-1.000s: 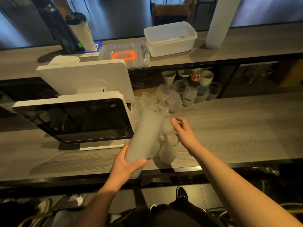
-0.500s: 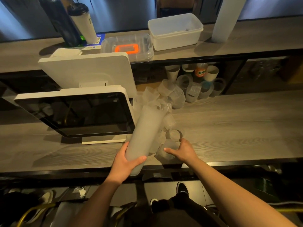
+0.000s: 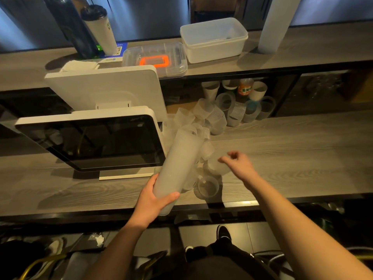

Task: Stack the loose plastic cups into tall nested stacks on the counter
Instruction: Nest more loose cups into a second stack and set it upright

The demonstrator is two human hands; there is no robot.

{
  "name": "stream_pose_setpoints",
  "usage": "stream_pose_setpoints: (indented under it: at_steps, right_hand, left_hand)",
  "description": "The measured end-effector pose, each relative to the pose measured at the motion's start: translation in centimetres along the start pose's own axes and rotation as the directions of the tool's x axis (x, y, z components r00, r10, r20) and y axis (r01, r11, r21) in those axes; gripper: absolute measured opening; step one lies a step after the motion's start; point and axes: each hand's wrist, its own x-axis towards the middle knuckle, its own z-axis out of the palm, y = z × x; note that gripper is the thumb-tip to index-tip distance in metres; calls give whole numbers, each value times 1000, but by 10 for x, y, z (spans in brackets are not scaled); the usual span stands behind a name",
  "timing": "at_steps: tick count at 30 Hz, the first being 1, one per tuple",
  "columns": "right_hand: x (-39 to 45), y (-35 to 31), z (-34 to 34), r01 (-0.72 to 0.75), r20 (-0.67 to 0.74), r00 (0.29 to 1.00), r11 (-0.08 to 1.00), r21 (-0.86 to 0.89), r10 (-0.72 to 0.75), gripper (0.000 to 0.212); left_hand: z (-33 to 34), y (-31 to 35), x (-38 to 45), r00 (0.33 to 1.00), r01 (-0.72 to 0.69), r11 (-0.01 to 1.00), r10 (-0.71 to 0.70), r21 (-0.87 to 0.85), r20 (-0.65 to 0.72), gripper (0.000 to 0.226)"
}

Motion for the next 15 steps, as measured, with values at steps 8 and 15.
stream_pose_setpoints:
  at_steps: [8, 15]
  right_hand:
    - [-20, -63, -39, 261, -75, 965, 936, 235, -250, 64]
    - [-28, -69, -36, 365, 59, 927, 927, 86, -370, 58]
  left_hand:
    - [7, 3, 7, 997, -71, 984, 67, 164, 29, 85]
    - [6, 12, 5, 991, -136, 965, 132, 222, 35, 81]
